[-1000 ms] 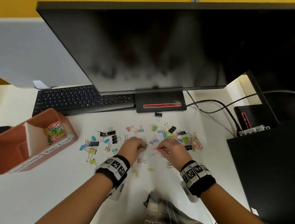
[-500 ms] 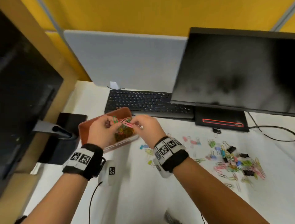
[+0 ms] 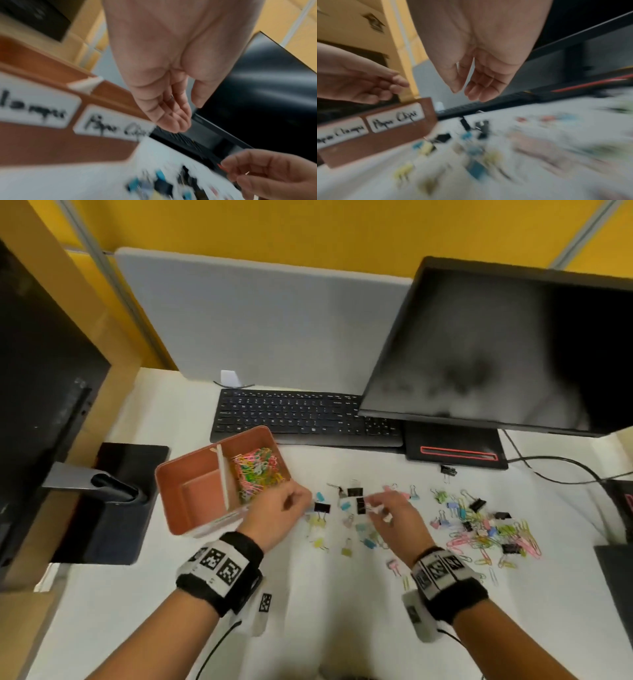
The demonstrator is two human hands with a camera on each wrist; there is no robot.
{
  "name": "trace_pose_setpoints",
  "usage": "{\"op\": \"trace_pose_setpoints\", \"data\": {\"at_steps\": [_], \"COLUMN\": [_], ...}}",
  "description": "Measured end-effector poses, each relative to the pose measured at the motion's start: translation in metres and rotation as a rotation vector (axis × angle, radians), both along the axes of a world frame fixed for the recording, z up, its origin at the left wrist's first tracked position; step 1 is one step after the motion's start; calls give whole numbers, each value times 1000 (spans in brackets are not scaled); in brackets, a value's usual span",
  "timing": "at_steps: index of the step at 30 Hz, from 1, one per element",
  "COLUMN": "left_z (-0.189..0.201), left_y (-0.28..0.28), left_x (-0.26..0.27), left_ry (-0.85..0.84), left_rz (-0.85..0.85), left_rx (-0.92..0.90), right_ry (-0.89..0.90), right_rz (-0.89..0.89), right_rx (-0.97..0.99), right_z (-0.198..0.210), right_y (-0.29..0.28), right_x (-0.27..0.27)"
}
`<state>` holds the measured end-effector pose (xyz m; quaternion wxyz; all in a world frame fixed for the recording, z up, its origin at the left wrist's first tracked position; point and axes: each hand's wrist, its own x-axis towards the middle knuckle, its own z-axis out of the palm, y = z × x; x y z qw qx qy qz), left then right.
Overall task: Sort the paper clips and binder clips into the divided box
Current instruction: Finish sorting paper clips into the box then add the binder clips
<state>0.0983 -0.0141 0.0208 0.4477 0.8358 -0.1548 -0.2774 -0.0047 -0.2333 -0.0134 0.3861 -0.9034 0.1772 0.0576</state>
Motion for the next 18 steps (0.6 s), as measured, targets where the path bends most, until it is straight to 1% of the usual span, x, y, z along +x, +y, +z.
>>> {"op": "trace_pose_setpoints", "data": {"at_steps": [2, 4, 7, 9, 11, 14, 18], "left_z": [-16, -30, -47, -54, -60, -67, -72], "left_y": [-25, -51, -89, -110, -129, -152, -168], "left_x": [-24, -49, -78, -92, -98, -101, -101], "left_ry": [55, 59, 82, 51, -18, -80, -172], "left_rz": [-134, -273, -365, -395, -395, -345, -310], "left_rx": [4, 39, 131, 193, 227, 270, 397], "right_ry": [79, 117, 168, 212, 226, 194, 200], "right_rz": [-78, -94, 13, 102, 148, 178, 177], "right_rx": [-40, -68, -122, -160, -170, -144, -122], "right_z": [-14, -23, -35, -41, -46, -48, -52], "right_y": [-30, -54, -74, -83, -89, -95, -107], "right_x": [-38, -62, -66, -60, -54, -47, -54]}}
